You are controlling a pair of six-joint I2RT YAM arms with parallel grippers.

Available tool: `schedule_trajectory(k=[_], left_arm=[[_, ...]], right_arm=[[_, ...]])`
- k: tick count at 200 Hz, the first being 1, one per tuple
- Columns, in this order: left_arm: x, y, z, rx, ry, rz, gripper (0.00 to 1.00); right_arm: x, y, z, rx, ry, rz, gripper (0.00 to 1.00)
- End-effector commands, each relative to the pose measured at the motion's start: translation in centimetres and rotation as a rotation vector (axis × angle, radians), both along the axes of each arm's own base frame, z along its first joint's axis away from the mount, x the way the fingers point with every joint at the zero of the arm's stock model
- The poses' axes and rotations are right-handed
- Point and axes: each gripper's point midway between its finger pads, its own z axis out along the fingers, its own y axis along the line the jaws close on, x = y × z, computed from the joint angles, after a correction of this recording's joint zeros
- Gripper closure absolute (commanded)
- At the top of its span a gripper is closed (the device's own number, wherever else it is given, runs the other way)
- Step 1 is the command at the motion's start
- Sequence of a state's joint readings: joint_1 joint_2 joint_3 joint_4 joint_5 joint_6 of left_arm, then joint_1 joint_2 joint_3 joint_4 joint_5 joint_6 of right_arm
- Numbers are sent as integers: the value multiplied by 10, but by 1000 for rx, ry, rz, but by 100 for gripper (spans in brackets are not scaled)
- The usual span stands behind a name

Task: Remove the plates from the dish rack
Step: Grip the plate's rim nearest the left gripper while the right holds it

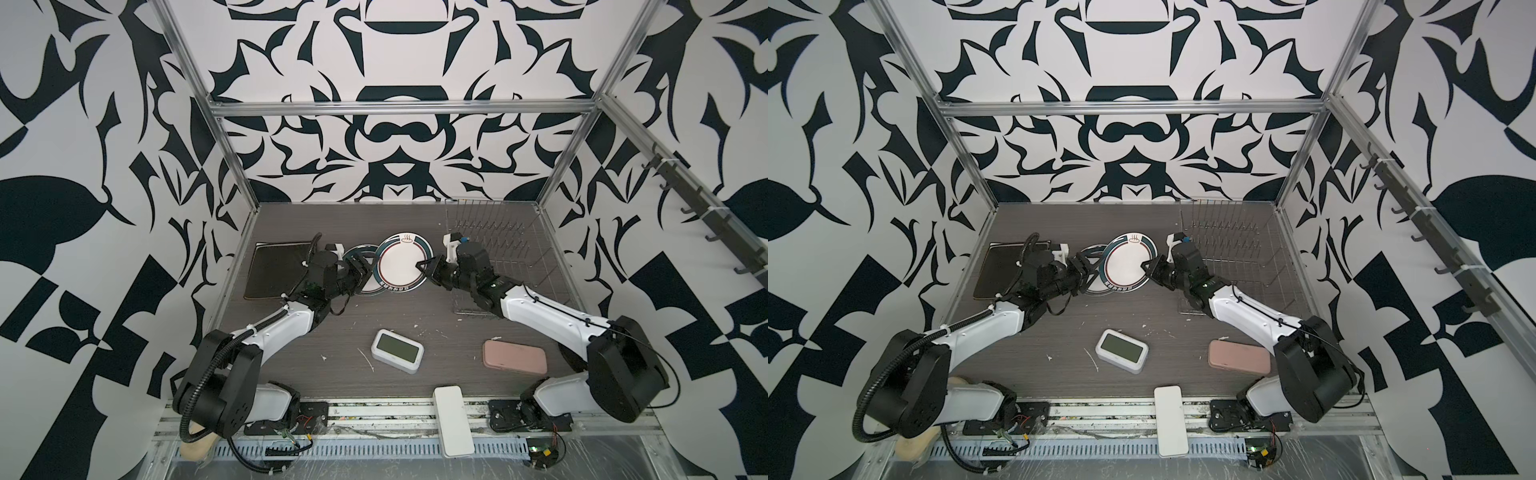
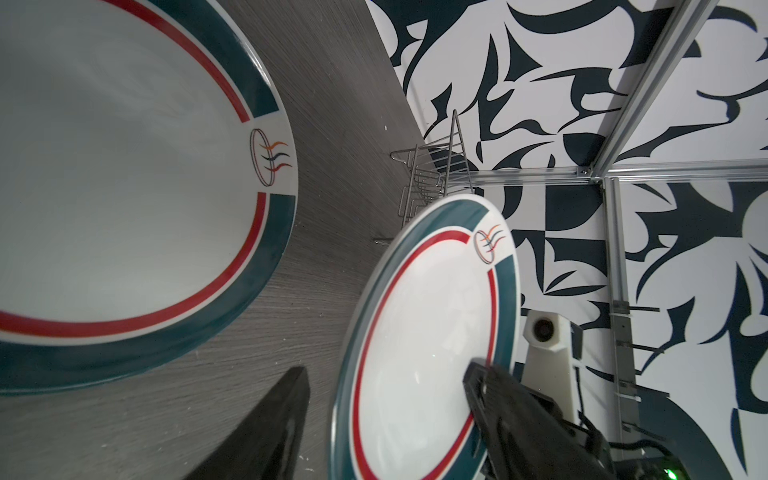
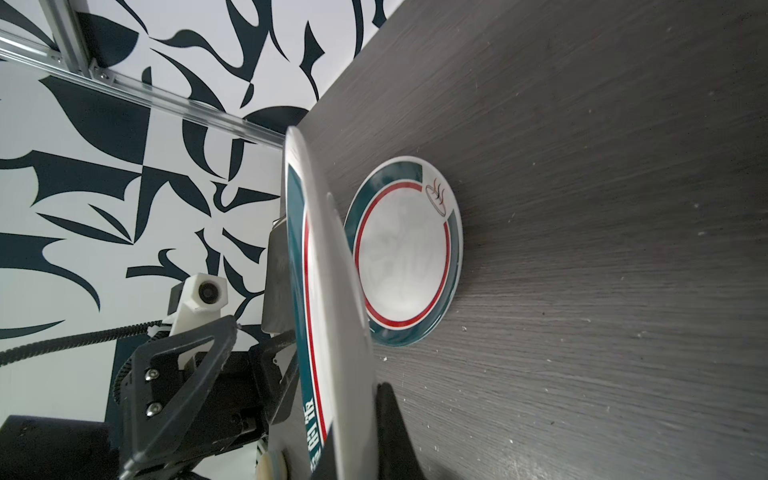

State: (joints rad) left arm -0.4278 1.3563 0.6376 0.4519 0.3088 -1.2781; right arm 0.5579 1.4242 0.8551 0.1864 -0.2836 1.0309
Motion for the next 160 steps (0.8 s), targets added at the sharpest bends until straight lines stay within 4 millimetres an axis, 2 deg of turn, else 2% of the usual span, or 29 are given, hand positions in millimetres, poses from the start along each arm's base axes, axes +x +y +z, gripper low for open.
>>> schedule_trajectory(k=[1,25,91,112,130,160], left_arm=[[2,-5,14,-28,-38,-16,34],[1,-5,15,-31,-45,-16,39],[2,-5,17,-24,-50,-16,40],[3,-5,18,-25,-52,-15,43],[3,-5,19,-26,-55,-17,48],[4,-6,21,-29,-61,-21,63]], right_arm=[[4,15,41,111,-80,44,100],[6,15,39,103,-81,47,100],[6,16,45,141,-78,62,100],[6,18,48,178,-73,72,100],[6,21,48,202,-65,88,100],[8,23,46,214,-44,101,100]])
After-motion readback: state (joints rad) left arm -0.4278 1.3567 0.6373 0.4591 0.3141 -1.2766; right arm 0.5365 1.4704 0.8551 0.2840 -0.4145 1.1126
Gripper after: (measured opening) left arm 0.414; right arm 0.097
